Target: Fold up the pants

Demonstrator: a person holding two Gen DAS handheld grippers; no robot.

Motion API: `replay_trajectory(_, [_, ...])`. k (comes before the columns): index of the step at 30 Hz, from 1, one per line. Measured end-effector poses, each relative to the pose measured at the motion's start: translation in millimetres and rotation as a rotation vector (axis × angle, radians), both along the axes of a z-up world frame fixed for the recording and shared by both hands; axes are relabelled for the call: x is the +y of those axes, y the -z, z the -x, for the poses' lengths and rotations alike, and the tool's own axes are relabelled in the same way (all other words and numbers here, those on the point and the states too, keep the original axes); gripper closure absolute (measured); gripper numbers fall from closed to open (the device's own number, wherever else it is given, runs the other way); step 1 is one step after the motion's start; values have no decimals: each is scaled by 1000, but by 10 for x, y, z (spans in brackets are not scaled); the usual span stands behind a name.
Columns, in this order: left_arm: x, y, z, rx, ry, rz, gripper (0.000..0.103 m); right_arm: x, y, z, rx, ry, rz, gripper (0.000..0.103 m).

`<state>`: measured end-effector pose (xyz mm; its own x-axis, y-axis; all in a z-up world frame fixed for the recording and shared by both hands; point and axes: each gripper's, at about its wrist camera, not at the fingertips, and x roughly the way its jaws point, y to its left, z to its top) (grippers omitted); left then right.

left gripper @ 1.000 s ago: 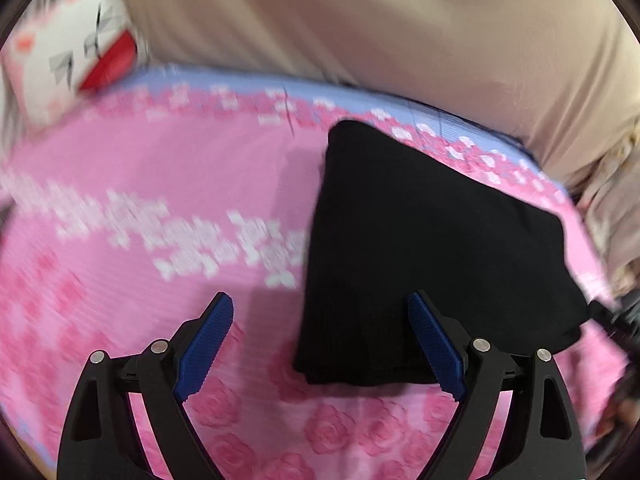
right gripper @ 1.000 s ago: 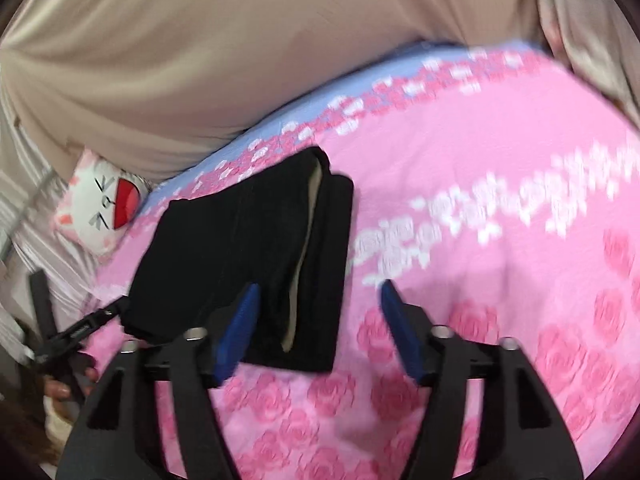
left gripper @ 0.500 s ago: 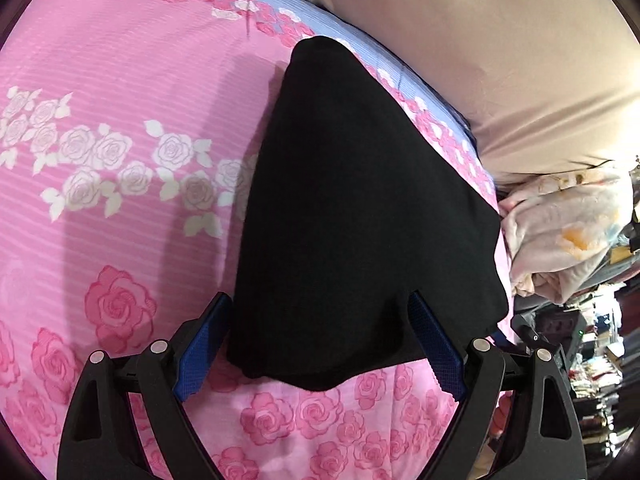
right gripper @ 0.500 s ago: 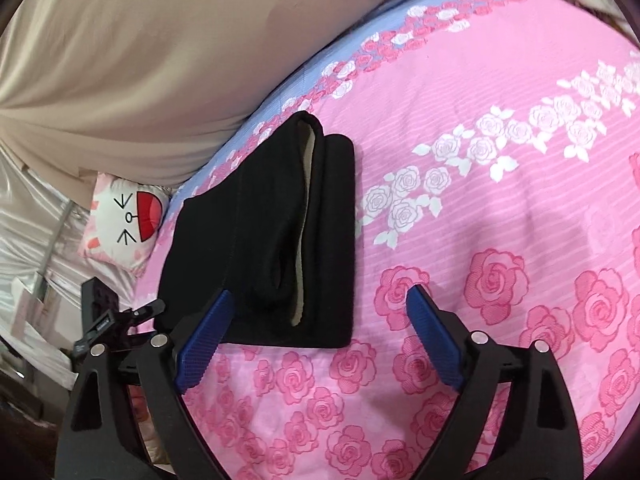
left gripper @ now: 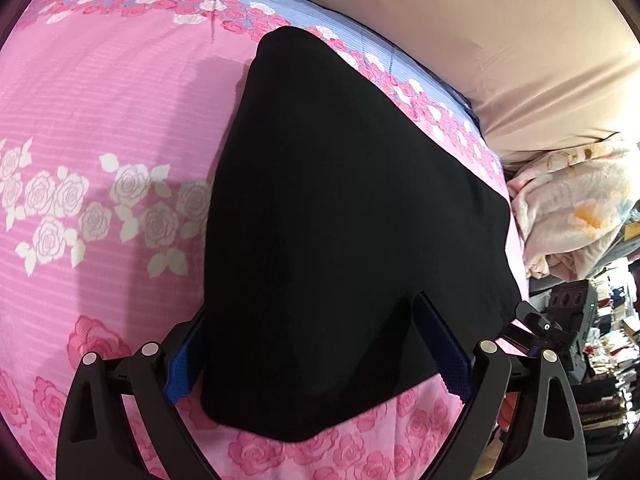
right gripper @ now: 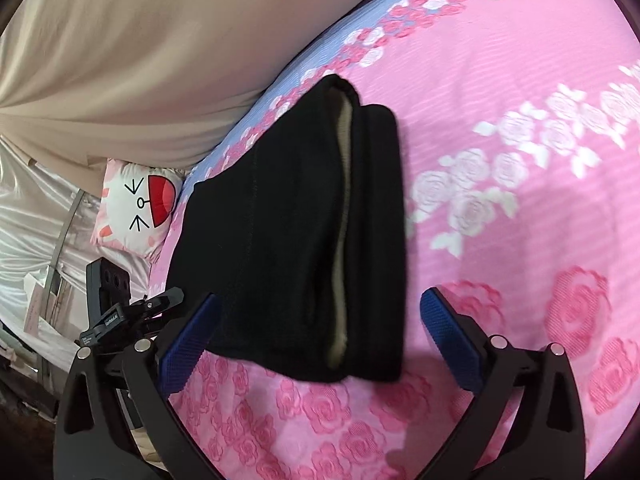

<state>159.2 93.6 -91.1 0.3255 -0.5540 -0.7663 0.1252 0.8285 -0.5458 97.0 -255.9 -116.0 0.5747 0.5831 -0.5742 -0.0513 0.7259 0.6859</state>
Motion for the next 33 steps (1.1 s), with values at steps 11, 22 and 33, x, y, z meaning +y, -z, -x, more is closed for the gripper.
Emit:
replay_trajectory(11, [-331, -3, 43, -93, -26, -194, 5, 246, 19, -181, -64, -8, 85, 5])
replay_trajectory(22, [-361, -4, 49, -127, -75, -175, 5, 285, 5, -179, -93, 1, 104, 5])
replay_trajectory(33, [-329, 8, 138, -190, -113, -129, 6, 245, 21, -153, -110, 45, 89, 5])
